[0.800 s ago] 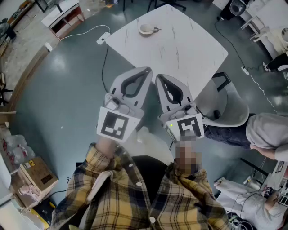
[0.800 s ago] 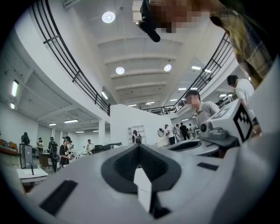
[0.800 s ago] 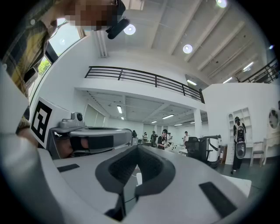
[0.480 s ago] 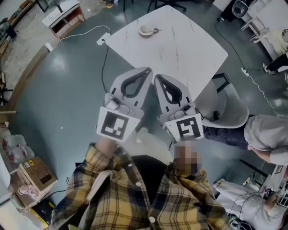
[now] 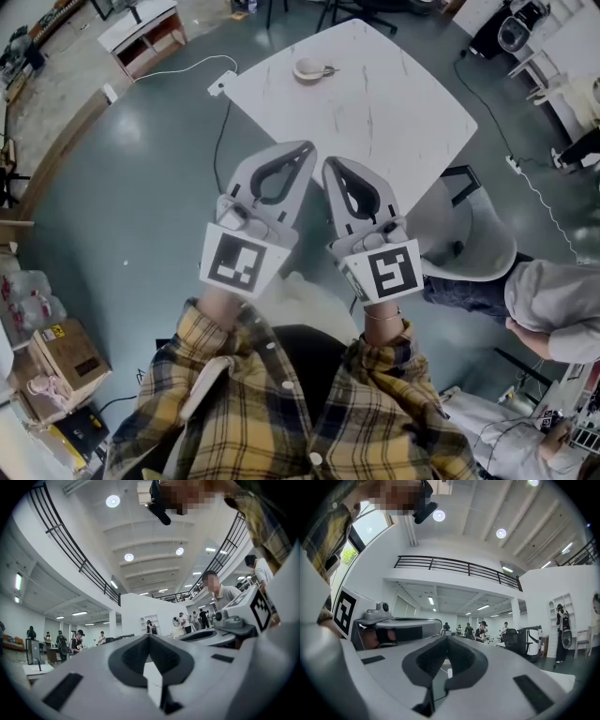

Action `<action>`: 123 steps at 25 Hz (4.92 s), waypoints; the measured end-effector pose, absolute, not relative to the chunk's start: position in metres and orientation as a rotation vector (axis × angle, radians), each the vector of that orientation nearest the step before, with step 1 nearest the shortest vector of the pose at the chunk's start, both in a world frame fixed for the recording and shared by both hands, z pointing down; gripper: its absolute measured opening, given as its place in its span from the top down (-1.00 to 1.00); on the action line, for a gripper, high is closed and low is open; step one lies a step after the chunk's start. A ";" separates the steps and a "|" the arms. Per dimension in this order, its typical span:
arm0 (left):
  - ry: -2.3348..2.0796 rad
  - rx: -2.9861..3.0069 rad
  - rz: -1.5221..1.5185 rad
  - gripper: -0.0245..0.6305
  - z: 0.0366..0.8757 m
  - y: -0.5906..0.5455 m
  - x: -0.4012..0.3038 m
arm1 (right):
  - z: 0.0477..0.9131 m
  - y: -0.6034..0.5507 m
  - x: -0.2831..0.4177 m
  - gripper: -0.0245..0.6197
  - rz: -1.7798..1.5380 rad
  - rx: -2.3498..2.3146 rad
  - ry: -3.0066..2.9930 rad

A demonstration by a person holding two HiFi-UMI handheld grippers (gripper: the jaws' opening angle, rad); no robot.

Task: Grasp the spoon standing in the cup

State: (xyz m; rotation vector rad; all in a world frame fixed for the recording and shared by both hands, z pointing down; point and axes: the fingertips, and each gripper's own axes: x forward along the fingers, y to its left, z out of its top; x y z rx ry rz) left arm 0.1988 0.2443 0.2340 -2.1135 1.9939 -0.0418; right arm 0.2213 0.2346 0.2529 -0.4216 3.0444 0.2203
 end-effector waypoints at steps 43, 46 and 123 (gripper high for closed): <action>1.575 -2.503 -0.066 0.87 0.259 -0.031 -0.107 | 0.267 -0.037 -0.062 0.88 0.163 -1.086 2.967; 1.552 -2.551 -0.062 0.87 0.267 -0.043 -0.103 | 0.271 -0.051 -0.049 0.88 0.137 -1.178 2.943; 1.429 -2.819 -0.238 0.87 0.398 -0.179 -0.057 | 0.438 -0.162 0.029 0.40 -0.601 -1.635 2.849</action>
